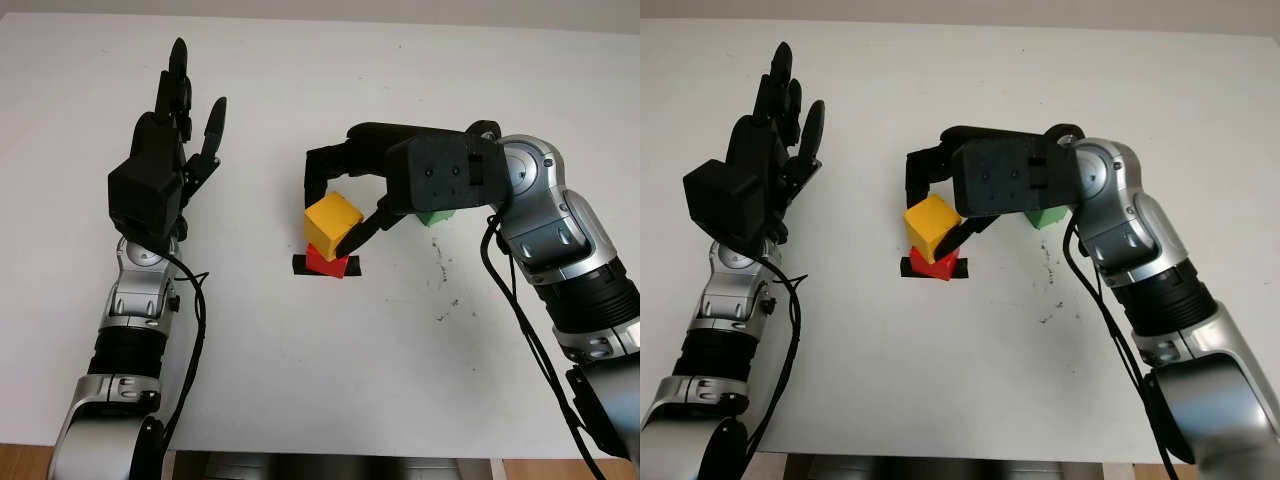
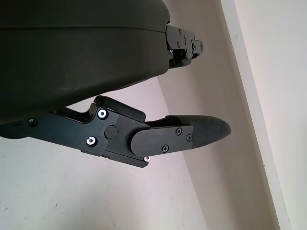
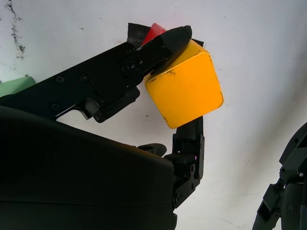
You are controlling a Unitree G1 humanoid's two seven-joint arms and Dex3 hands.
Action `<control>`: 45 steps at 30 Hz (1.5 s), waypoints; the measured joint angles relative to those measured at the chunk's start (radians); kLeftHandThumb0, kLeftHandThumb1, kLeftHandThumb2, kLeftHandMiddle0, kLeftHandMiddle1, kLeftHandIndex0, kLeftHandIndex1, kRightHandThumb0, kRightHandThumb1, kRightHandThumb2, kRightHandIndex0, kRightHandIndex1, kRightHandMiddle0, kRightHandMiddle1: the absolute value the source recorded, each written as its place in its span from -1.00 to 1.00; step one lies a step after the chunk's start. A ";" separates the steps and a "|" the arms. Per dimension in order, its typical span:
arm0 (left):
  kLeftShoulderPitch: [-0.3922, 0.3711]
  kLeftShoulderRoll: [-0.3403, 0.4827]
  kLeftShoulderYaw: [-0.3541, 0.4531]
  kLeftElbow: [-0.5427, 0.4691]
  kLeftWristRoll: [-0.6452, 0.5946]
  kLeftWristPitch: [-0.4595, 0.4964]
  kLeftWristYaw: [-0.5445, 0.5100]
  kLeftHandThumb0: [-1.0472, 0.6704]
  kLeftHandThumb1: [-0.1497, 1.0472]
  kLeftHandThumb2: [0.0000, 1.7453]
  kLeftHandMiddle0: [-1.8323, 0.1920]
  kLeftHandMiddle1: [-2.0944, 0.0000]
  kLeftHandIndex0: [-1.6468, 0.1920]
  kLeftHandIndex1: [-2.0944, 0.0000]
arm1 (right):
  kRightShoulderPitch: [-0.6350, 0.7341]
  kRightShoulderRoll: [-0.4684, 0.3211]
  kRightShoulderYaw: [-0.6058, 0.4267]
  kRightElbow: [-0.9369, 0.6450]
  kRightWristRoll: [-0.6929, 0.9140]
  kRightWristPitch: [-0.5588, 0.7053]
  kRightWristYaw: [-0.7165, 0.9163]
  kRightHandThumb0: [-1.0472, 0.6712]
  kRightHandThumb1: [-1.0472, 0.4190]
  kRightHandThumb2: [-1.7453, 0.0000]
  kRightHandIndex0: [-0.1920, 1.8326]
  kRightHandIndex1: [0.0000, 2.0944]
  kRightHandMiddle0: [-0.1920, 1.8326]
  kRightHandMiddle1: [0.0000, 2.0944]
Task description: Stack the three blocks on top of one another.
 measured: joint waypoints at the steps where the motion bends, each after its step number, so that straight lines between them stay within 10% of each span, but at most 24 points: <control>1: 0.000 0.000 0.000 -0.001 0.000 0.003 0.000 -0.61 1.00 -0.44 0.85 0.95 0.83 0.95 | 0.000 0.000 0.000 0.000 -0.001 0.000 0.000 -0.38 -0.79 0.94 -0.46 -0.94 -0.38 0.52; 7: 0.000 0.000 0.000 -0.003 0.000 0.003 -0.005 -0.61 1.00 -0.44 0.85 0.95 0.83 0.95 | 0.003 0.000 -0.003 0.001 0.007 -0.003 0.001 -0.48 -0.79 0.94 -0.50 -0.97 -0.57 0.39; 13: 0.000 0.000 0.000 -0.008 0.000 0.010 -0.003 -0.62 1.00 -0.44 0.85 0.95 0.83 0.95 | 0.009 -0.025 -0.007 -0.003 0.051 -0.002 0.082 -0.73 -0.79 0.94 -0.86 -0.99 -0.88 -0.58; 18: 0.001 0.001 0.000 -0.008 0.001 0.010 -0.005 -0.62 1.00 -0.44 0.86 0.95 0.83 0.95 | 0.011 -0.070 -0.057 -0.062 0.106 -0.002 0.132 -0.82 -0.80 0.94 -0.99 -1.00 -0.99 -0.96; 32: 0.002 0.012 0.001 -0.004 -0.007 0.002 -0.021 -0.58 1.00 -0.44 0.85 0.95 0.82 0.95 | 0.003 -0.238 -0.292 -0.184 0.243 0.167 0.134 -0.76 -0.77 0.95 -0.98 -0.99 -0.84 -0.92; 45: -0.008 0.014 0.001 0.024 -0.009 0.003 -0.027 -0.60 1.00 -0.44 0.86 0.95 0.82 0.95 | 0.065 -0.377 -0.227 0.084 -0.060 -0.252 -0.065 -0.62 -0.75 0.94 -1.00 -0.99 -0.65 -0.89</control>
